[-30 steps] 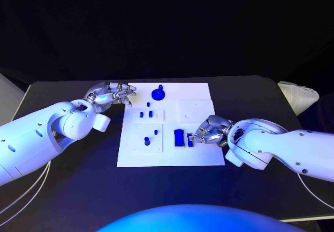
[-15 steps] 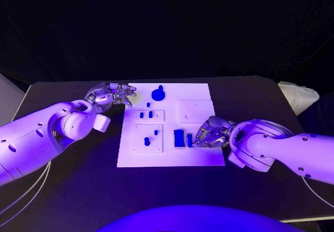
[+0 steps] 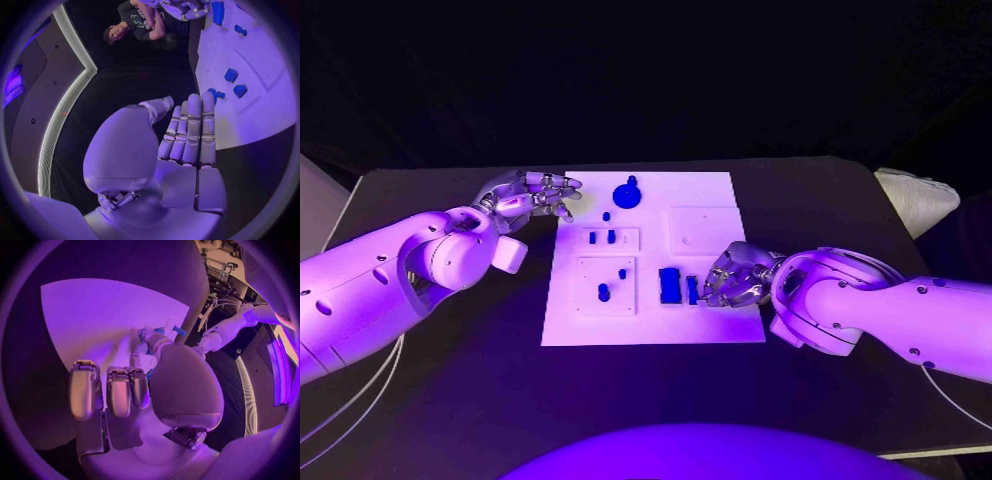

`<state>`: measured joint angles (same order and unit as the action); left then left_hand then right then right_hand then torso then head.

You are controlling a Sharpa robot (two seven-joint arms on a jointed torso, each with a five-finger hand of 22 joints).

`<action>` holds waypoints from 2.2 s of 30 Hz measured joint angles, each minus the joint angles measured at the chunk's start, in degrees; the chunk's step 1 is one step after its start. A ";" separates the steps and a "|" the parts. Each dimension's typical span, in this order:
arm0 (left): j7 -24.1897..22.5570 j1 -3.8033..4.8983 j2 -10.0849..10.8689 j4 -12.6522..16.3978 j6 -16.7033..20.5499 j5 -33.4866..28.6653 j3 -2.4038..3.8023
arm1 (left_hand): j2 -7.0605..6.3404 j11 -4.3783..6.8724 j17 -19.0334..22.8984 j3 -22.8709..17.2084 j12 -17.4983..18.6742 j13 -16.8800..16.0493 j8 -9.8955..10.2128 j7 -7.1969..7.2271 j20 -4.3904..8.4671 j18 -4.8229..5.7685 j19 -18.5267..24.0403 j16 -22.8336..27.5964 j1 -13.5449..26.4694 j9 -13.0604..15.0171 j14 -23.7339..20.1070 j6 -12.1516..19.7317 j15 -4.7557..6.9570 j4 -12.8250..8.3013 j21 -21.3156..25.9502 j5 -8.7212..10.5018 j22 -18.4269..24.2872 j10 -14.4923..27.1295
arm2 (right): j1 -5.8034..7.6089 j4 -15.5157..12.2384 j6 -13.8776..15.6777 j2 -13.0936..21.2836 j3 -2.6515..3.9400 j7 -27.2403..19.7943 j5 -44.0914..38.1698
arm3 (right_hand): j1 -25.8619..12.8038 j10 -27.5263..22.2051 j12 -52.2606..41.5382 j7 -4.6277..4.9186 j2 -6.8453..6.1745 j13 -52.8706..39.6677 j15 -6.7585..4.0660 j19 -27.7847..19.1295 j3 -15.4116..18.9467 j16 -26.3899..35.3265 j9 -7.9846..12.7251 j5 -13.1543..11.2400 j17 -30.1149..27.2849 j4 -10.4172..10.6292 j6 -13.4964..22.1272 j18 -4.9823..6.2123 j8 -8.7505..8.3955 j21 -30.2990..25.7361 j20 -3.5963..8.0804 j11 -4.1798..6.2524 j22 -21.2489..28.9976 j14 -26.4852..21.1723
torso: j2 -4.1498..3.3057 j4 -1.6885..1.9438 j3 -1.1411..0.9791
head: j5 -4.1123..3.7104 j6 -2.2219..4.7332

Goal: Assemble the parts on the task board

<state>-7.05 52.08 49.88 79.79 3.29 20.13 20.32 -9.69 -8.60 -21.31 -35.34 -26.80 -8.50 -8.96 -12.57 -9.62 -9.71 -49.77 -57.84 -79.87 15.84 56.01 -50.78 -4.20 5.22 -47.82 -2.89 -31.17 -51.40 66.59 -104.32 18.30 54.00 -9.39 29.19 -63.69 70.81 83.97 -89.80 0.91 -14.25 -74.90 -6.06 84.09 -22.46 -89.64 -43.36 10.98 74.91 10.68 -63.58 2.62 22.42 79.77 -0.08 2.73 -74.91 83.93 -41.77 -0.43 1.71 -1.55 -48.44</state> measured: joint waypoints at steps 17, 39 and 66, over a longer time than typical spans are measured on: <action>0.01 0.00 0.02 0.03 -0.05 0.01 0.00 | 0.00 0.00 0.01 0.00 0.00 0.00 0.00 0.00 0.00 0.00 0.00 0.00 0.00 0.00 0.00 0.00 0.00 0.00 0.00 0.00 0.00 0.00 | -0.39 0.93 1.53 -1.23 0.06 1.42 -0.99 | -0.23 -0.03 0.00 0.00 0.69 0.00 -0.20 -0.18 0.23 0.00 -0.25 0.04 0.00 0.57 0.00 0.00 0.68 0.22 0.18 0.02 -0.04 0.21 | -0.02 -0.01 0.00 | 0.15 -0.44; 0.00 0.00 0.01 0.01 -0.10 0.03 0.01 | 0.00 0.00 0.02 0.00 0.00 -0.01 0.00 0.00 0.00 0.00 0.00 0.00 0.00 0.01 0.00 0.00 0.00 0.00 0.00 0.00 0.00 0.00 | -0.50 1.31 2.56 -1.31 0.02 1.89 -1.89 | -0.17 0.18 0.00 -0.21 0.77 0.00 -0.20 0.02 0.07 0.00 -0.43 1.57 0.00 0.73 0.22 0.00 1.31 0.21 0.38 0.23 -0.02 0.20 | 0.05 -0.04 0.03 | 0.08 -0.26; -5.59 -1.29 -3.26 -2.49 4.56 -2.41 0.00 | -0.32 0.62 2.59 1.62 -0.31 1.08 -0.56 0.82 -0.87 0.00 1.92 7.78 0.31 0.40 -4.06 -0.42 -0.62 1.40 7.85 0.00 4.82 -0.64 | 0.04 24.68 8.13 -5.76 2.92 -34.90 31.27 | 4.69 -22.25 55.79 6.93 0.13 20.39 5.12 -9.37 -7.56 38.25 7.85 3.56 -22.51 -3.01 12.69 7.19 -7.13 -66.98 -4.64 -6.07 21.28 -11.69 | 2.05 -1.13 0.59 | 1.27 5.07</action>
<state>-12.64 50.79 46.62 77.30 7.85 17.72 20.32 -10.01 -7.98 -18.73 -33.72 -27.10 -7.42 -9.52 -11.75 -10.49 -9.72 -47.85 -50.06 -79.56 16.24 51.96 -51.20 -4.82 6.62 -39.97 -2.89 -26.35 -52.04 66.64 -79.64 26.44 48.24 -6.46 -5.72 -32.43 75.51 61.72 -34.01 7.84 -14.12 -54.51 -0.94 74.72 -30.02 -51.39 -35.51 14.54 52.40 7.66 -50.89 9.81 15.29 12.79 -4.72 -3.34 -53.62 72.23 -39.72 -1.57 2.30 -0.29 -43.37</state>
